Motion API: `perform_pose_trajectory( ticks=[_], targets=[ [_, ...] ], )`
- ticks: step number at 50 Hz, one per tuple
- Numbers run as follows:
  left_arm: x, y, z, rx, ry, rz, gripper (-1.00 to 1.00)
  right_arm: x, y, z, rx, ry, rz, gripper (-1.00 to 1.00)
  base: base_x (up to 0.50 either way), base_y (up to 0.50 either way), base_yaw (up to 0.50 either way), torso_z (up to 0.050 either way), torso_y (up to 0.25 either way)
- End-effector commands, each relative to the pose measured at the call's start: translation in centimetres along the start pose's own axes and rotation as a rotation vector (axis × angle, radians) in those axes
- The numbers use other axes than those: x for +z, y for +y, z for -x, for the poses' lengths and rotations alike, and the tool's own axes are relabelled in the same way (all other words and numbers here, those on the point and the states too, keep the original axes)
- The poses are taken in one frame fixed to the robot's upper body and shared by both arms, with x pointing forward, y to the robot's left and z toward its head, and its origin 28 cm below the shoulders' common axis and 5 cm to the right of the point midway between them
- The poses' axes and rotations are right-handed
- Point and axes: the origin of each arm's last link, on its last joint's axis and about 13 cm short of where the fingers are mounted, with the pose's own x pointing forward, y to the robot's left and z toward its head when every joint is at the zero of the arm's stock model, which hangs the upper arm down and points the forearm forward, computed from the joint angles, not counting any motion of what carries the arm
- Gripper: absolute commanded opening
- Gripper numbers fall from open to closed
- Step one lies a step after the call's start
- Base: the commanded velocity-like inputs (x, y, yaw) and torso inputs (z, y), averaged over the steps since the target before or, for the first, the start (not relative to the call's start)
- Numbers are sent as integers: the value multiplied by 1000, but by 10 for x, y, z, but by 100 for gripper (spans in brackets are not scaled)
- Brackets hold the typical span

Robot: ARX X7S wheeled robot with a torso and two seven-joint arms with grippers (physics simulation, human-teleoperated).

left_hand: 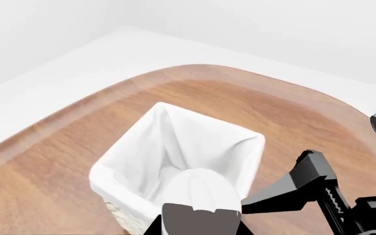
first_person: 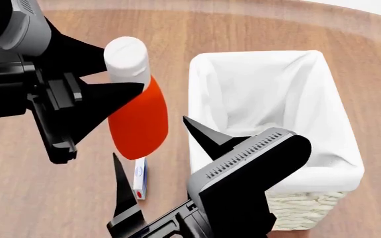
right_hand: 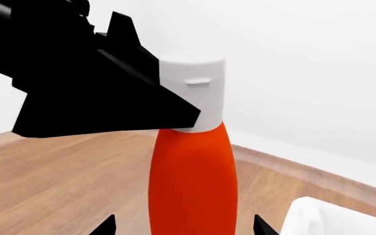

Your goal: Pick up the ketchup, and put it in the basket.

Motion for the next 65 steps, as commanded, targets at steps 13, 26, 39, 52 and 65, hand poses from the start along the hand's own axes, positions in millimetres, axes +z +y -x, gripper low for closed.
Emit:
perform_pose_trajectory(
  ticks=[13, 26, 39, 52, 65],
  targets=[
    [3, -3, 5, -7, -11, -10, -100, -9, -4, -19, 4, 11, -13, 100, 0, 0, 0, 0, 1],
    [5, -3, 4, -11, -18, -10, -100, -13, -3, -27, 19, 17, -24, 100, 0, 0, 0, 0, 1],
    [3, -4, 4, -18, -21, -7, -100, -14, -4, -32, 22, 12, -37, 100, 0, 0, 0, 0, 0],
    [1, -5, 4, -22, -21, -4, -100, -18, -4, -36, 21, 18, -47, 100, 0, 0, 0, 1, 1],
    [2, -5, 5, -18, -26, -5, -100, -19, -2, -38, 26, 20, -55, 100, 0, 0, 0, 0, 0]
  ],
)
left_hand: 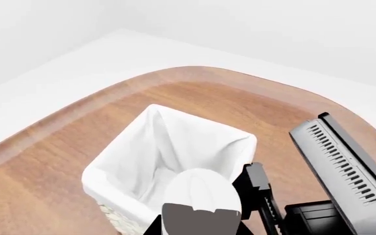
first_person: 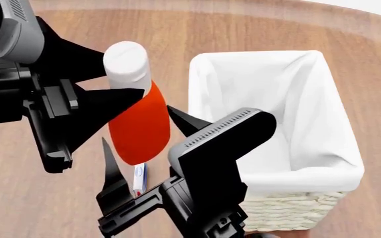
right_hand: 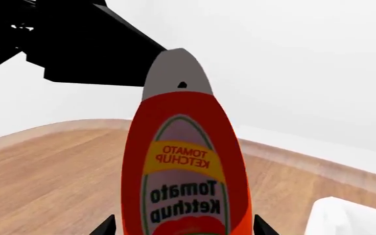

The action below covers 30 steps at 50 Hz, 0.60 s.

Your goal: Pick up the ketchup, and put it in the basket.

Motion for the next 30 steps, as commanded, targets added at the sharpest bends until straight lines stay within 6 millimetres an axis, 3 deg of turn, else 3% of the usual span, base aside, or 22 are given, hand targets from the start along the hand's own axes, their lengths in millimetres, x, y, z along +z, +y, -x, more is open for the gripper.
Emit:
perform_pose_trajectory(
  ticks=[1, 2, 3, 22, 23, 30],
  targets=[
    [2, 0, 2, 5, -16, 0, -100, -2, 2, -2, 4, 5, -5, 100, 0, 0, 0, 0, 0],
    [2, 1, 2, 7, -15, 0, -100, -3, 2, -1, 5, 5, -7, 100, 0, 0, 0, 0, 0],
    [1, 0, 2, 6, -16, 1, -100, -3, 2, -1, 1, 5, -9, -100, 0, 0, 0, 0, 0],
    [0, 2, 1, 36, -18, 13, -100, -1, 2, 0, 1, -7, -10, -100, 0, 0, 0, 0, 1],
    [-1, 2, 1, 30, -19, 9, 100, 0, 2, 0, 0, -7, -9, -100, 0, 0, 0, 0, 0],
    [-1, 2, 1, 28, -22, 23, 100, 1, 2, 1, -5, -9, -13, -100, 0, 0, 0, 0, 0]
  ],
)
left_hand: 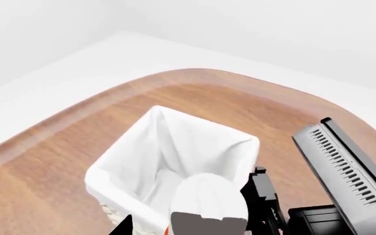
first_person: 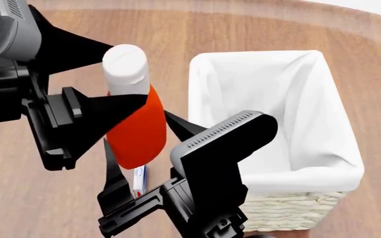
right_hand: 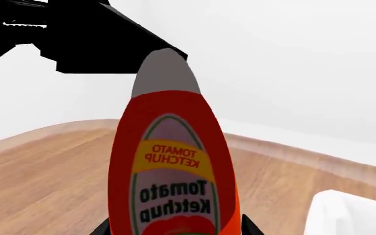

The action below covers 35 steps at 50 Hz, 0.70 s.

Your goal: Pick up the ketchup, and put it in the basket.

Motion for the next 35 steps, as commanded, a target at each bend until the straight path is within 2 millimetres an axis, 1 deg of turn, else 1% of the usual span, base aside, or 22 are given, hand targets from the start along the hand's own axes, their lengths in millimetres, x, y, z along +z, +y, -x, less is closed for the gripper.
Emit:
perform_pose_trajectory(
  ticks=[1, 9, 16, 18, 28, 32, 33, 35],
  targets=[
    [-1, 1, 1, 14, -8, 17, 100, 4, 0, 0, 7, -14, 11, -100, 0, 0, 0, 0, 0],
    [-5, 0, 1, 6, -9, 25, 100, 4, -3, 0, -5, -16, 6, -100, 0, 0, 0, 0, 1],
    [-15, -2, 1, 8, -5, 30, 100, 6, -7, 0, -21, -21, 7, -100, 0, 0, 0, 1, 0],
    [-16, -3, 3, 19, -19, 26, 100, 8, -9, 1, -30, -24, 10, -100, 0, 0, 0, 0, 0],
    [-16, -5, 14, 78, -81, 2, 100, 8, -16, 2, -60, -24, 10, -100, 0, 0, 0, 0, 0],
    [-14, -5, 21, 142, -113, -8, 100, 9, -19, 3, -71, -24, 13, -100, 0, 0, 0, 0, 0],
    [-13, -6, 25, 159, -143, -17, 100, 9, -20, 3, -77, -24, 15, -100, 0, 0, 0, 0, 0],
    [-13, -7, 26, 194, -156, -11, 100, 10, -22, 3, -83, -25, 15, -100, 0, 0, 0, 0, 0]
  ],
)
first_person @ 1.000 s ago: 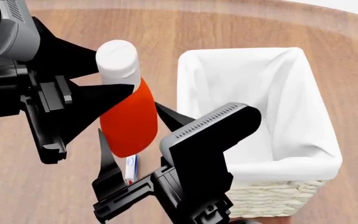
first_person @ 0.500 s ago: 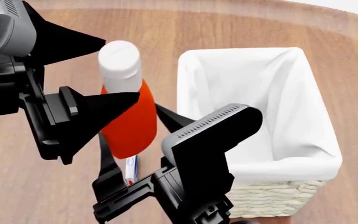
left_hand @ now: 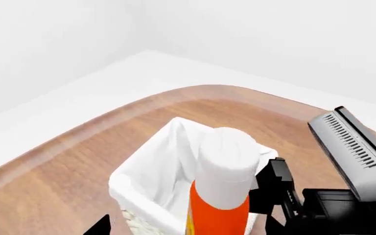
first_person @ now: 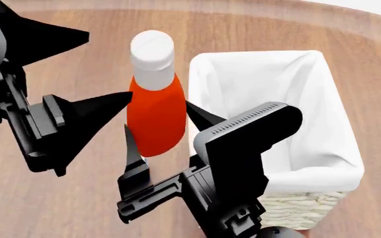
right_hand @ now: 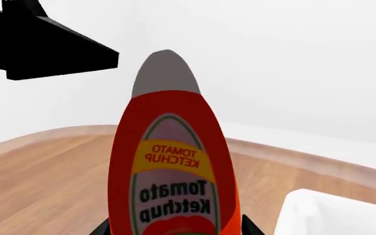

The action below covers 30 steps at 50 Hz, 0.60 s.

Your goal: Pick up the ketchup, and put it in the basket.

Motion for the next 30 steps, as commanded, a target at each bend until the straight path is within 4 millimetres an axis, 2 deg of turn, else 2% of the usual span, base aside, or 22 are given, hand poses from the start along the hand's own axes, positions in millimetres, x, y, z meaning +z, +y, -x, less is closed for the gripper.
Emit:
perform_pose_trajectory(
  ticks=[1, 9, 12, 22, 30],
  targets=[
    [1, -2, 13, 147, -87, -25, 100, 6, -9, 0, -33, -18, 26, -100, 0, 0, 0, 0, 0],
    [-3, -12, 21, 242, -194, -20, 100, 7, -16, -1, -79, -12, 22, -100, 0, 0, 0, 0, 1],
    [-8, -22, 25, 264, -240, -8, 100, 8, -18, -1, -99, -4, 19, -100, 0, 0, 0, 0, 0],
    [-39, -53, 27, 363, -314, -11, 100, 14, -26, -2, -154, 7, 18, -100, 0, 0, 0, 0, 0],
    [-61, -76, 25, 351, -327, 1, 100, 19, -31, 0, -192, 9, 19, -100, 0, 0, 0, 0, 0]
  ],
)
